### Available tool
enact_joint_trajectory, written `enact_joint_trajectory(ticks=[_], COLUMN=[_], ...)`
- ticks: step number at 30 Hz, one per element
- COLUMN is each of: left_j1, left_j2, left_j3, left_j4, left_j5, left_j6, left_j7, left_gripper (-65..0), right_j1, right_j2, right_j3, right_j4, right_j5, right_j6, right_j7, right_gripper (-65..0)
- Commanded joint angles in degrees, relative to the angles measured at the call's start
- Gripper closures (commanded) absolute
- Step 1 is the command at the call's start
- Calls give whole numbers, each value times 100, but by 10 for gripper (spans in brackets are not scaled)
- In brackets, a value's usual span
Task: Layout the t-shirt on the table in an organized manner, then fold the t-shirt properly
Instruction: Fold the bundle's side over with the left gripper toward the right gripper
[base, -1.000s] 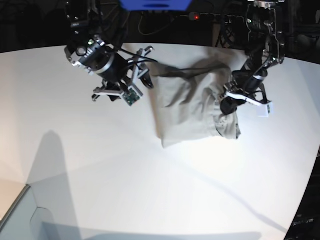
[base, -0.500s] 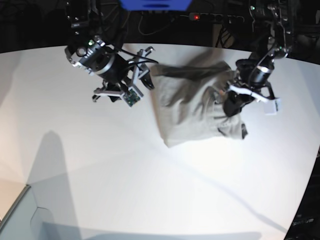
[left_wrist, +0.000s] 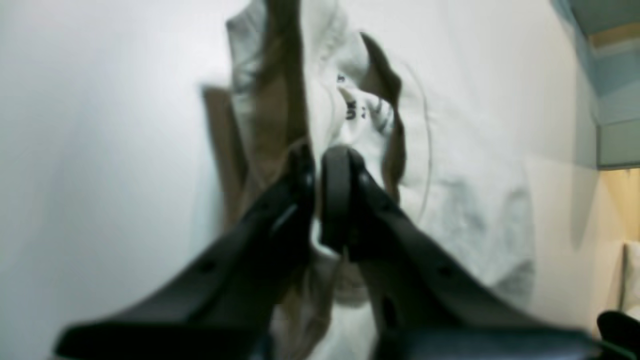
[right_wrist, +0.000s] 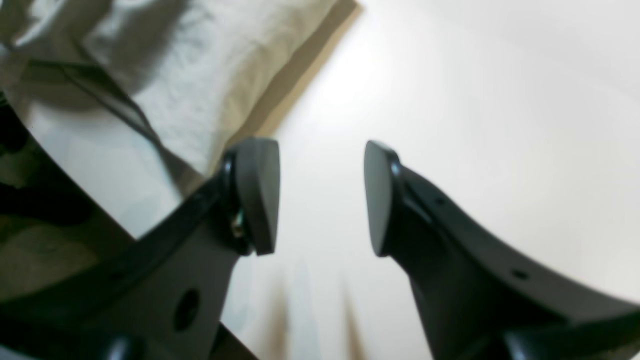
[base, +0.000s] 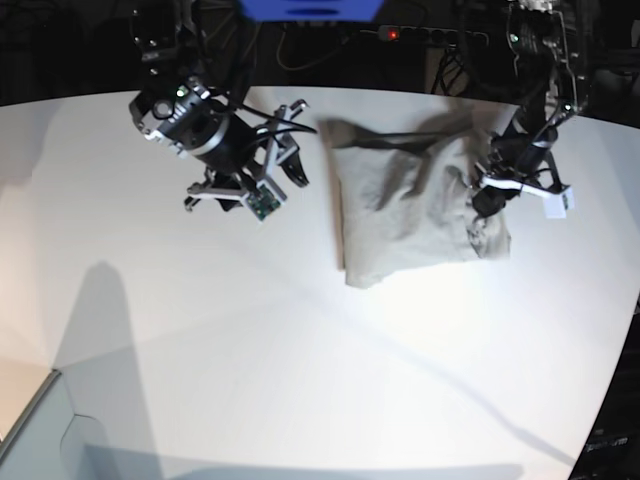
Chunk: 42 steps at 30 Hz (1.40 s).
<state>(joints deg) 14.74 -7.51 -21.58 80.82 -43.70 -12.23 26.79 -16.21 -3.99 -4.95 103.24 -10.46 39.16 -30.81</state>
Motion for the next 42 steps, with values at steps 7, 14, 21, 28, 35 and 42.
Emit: enact_joint_trajectory(ticks=[7, 14, 21, 28, 35, 42], left_j1=[25, -151, -415, -635, -1364, -3043], left_j2=[-133, -115, -71, -133, -660, -985], left_j3=[-53, -26, -17, 554, 2189, 4616], left_j4=[-60, -121, -693, -1457, -2099, -3110], left_j5=[-30, -30, -30, -30, 23, 23], left_j6=[-65, -65, -65, -74, -74, -188], left_j7=[-63, -72, -63, -63, -63, -125], left_gripper=[-411, -437, -437, -430, 0, 0], right_j1=[25, 25, 25, 113, 148, 227], right_j2=[-10, -10, -19, -1, 104, 104], right_j3=[-19, -19, -19, 16, 25, 543], right_j4=[98, 107, 107, 151, 151, 151], right_j5=[92, 92, 92, 92, 83, 83], right_j6=[84, 84, 84, 84, 84, 84], right_j7=[131, 131, 131, 131, 131, 158], right_gripper=[-252, -252, -252, -252, -252, -252])
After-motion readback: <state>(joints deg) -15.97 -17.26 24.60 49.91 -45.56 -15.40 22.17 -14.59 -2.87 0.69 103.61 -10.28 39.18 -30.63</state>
